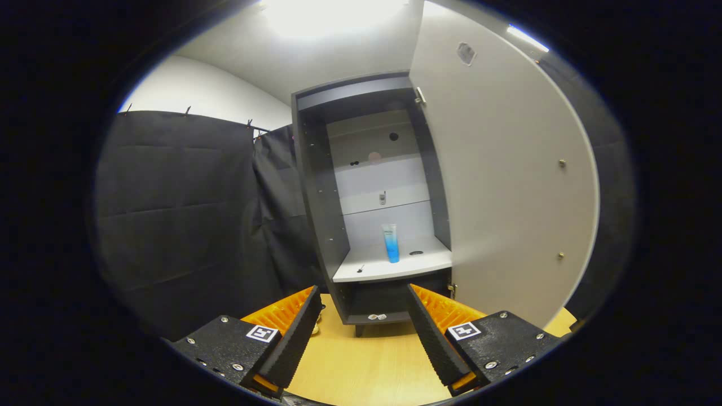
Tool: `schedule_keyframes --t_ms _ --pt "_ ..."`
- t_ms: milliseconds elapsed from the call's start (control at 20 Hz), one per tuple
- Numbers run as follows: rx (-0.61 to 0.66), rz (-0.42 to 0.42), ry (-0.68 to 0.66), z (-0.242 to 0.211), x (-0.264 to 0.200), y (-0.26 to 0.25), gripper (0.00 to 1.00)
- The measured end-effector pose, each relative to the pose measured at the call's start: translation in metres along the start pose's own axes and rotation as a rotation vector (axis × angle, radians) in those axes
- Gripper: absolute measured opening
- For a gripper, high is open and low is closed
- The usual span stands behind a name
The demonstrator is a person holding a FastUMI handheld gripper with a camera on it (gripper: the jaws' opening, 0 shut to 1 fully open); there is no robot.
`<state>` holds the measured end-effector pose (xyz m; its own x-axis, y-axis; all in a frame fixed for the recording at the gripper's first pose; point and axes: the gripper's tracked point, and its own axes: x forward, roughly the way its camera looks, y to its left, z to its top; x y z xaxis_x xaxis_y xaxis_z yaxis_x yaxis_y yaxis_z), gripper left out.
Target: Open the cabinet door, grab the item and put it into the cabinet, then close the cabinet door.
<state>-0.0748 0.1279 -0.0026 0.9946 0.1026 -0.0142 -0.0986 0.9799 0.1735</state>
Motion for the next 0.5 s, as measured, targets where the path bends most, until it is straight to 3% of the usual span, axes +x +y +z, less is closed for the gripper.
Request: schedule_keyframes --t_ms 500 --pt "-0.066 -0.276 0.013 0.037 -0.105 -0.144 0.93"
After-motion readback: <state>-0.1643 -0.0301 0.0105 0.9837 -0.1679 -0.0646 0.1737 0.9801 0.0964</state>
